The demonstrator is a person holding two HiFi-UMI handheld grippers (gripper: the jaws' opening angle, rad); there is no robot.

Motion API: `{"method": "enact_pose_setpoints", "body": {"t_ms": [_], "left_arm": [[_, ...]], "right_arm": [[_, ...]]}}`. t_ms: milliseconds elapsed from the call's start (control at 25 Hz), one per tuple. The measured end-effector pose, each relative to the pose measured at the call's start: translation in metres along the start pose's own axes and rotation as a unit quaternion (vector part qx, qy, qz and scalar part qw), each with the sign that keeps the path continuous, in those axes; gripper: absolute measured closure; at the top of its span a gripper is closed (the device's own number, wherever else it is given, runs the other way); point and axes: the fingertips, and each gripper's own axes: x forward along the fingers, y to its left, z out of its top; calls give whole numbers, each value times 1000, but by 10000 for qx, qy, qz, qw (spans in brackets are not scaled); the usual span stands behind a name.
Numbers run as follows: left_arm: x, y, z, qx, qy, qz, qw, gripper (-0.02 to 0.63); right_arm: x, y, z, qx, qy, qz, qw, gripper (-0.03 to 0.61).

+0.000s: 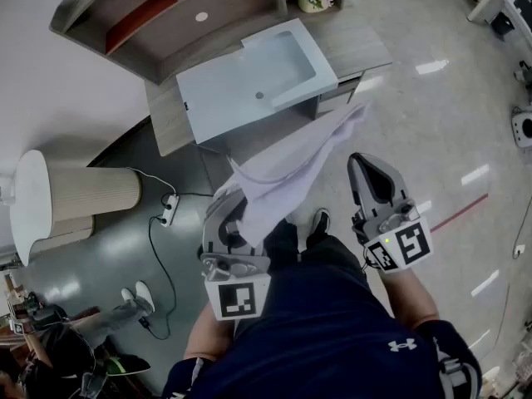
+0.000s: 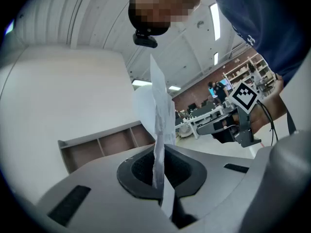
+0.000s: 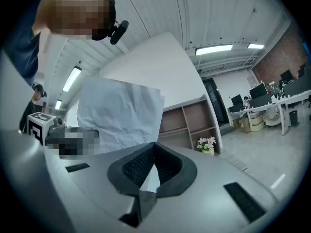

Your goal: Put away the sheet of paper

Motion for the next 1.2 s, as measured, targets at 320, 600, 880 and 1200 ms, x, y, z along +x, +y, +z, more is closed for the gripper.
{"method": "enact_pose_setpoints", "body": {"t_ms": [320,600,880,1200], "left_arm": [[-11,-2,-2,-342,180,66,9992,597],[-24,22,-1,-799,-49,196,9966,597],[-22,47,-2,-1538,-285,320,9872,597],[-19,71,-14,-2306,-343,411,9716,598]], "right_arm": [[-17,0,11,-12,-11,-35,10000,565],[-12,18,26,-155,-85,-45,9998,565],[-10,16,25,90,-66,-177,9998,565],[-14,10,24,-48,-32,-160,9999,565]]}}
